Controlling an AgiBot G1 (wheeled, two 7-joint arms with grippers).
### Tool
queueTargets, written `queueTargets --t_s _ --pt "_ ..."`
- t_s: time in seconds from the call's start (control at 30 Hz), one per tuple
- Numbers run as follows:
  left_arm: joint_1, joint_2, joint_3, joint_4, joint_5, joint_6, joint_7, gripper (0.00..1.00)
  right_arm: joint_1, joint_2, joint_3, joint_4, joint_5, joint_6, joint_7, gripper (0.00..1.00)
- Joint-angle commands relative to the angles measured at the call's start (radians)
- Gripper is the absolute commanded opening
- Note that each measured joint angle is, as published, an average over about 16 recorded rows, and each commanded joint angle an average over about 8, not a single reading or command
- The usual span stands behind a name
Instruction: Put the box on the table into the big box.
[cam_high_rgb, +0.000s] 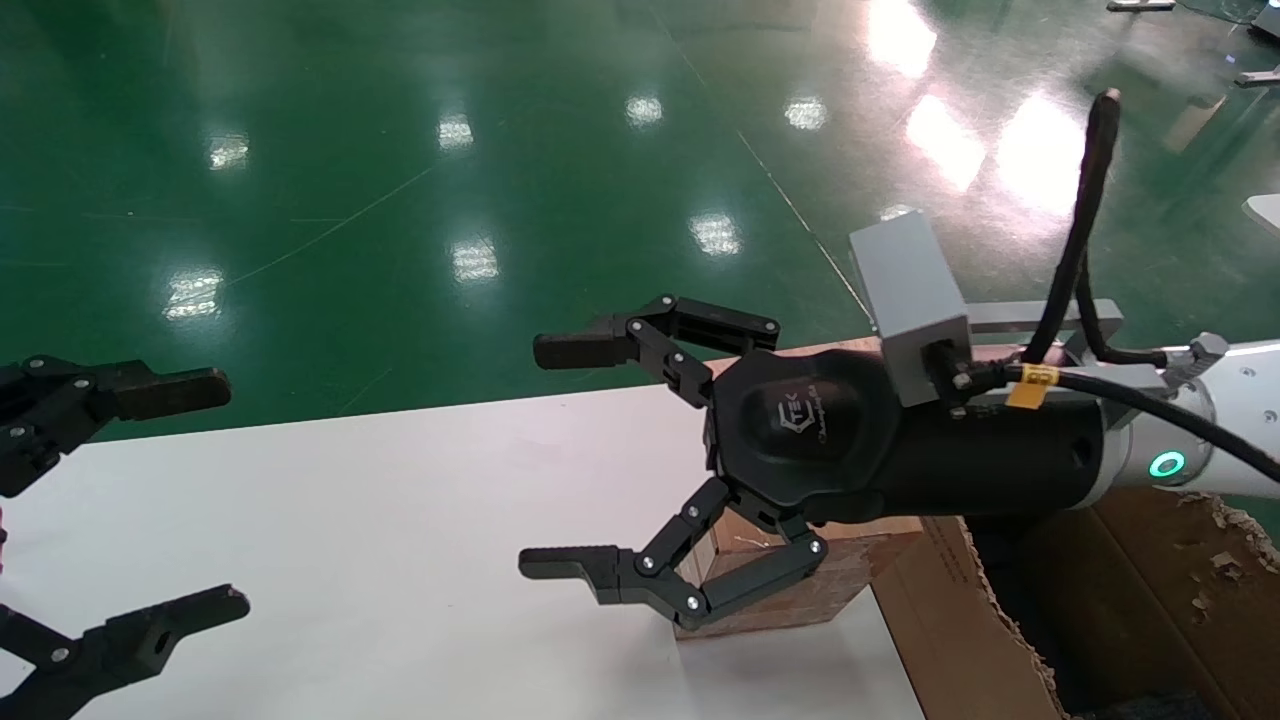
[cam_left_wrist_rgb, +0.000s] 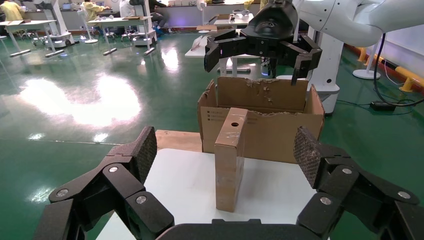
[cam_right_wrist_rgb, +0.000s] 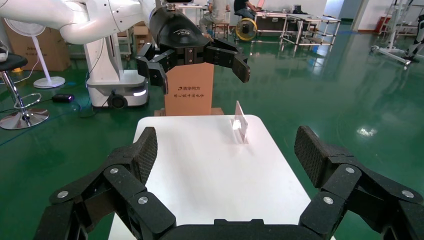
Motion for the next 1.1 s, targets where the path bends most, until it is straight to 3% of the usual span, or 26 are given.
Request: queueTargets --t_s 0.03,0.53,0.6,0.77,0.83,0.87,1.1 --pt "0.000 0.000 0.000 0.000 0.000 0.000 0.000 1.00 0.000 0.000 0.000 0.000 0.000 0.000 0.000 1.00" --pt "0.000 0.000 0.000 0.000 0.000 0.000 0.000 0.97 0.000 0.002 -0.001 -0.001 -0.003 -0.002 -0.001 1.00" --pt "0.000 0.000 0.000 0.000 0.000 0.000 0.000 0.84 0.001 0.007 -0.002 -0.004 -0.008 -0.006 -0.002 1.00" --pt "0.000 0.000 0.000 0.000 0.000 0.000 0.000 0.23 0.009 0.037 -0.001 -0.040 -0.028 -0.030 -0.018 1.00" --pt "0.000 0.000 0.000 0.000 0.000 0.000 0.000 0.04 0.013 0.052 -0.001 -0.065 -0.037 -0.043 -0.030 1.00" --pt "0.000 0.000 0.000 0.000 0.000 0.000 0.000 0.00 0.015 0.061 0.000 -0.079 -0.042 -0.050 -0.037 1.00" --pt "0.000 0.000 0.000 0.000 0.000 0.000 0.000 0.00 0.019 0.112 -0.024 -0.160 -0.065 -0.084 -0.091 1.00"
